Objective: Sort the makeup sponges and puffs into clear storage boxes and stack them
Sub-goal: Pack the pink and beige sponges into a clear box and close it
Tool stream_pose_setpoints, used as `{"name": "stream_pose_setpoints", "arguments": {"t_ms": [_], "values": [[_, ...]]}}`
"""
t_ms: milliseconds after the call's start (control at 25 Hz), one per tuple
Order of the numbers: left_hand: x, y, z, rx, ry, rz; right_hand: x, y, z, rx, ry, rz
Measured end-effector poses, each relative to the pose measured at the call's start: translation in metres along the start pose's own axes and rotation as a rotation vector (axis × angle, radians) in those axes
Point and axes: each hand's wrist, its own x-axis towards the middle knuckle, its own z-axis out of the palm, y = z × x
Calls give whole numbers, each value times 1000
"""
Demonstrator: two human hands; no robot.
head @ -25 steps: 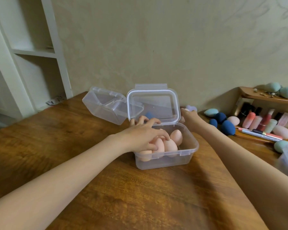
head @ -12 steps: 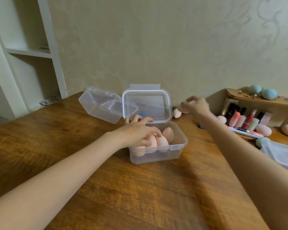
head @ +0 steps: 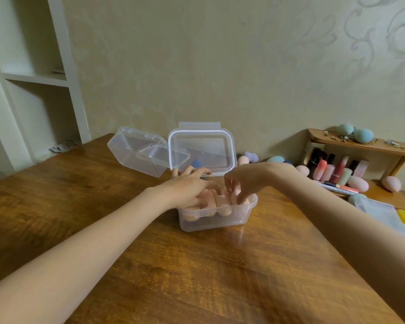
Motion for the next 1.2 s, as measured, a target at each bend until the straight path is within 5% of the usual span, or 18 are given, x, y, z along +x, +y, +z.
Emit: {"name": "stream_pose_setpoints", "arguments": {"t_ms": [240,600,760,960,1200], "values": [[0,-1,-1,7,3,17,24,-3,28,-101,287,73],[8,0,-1,2,28,35,6,19,1,124,154,37],[11,-2,1,-14,42,54,49,69,-12,335,591,235],[14,-7,2,-17,33,73,121,101,41,357,265,317],[15,-8,3,-26,22,66,118,108,46,542,567,414]]}}
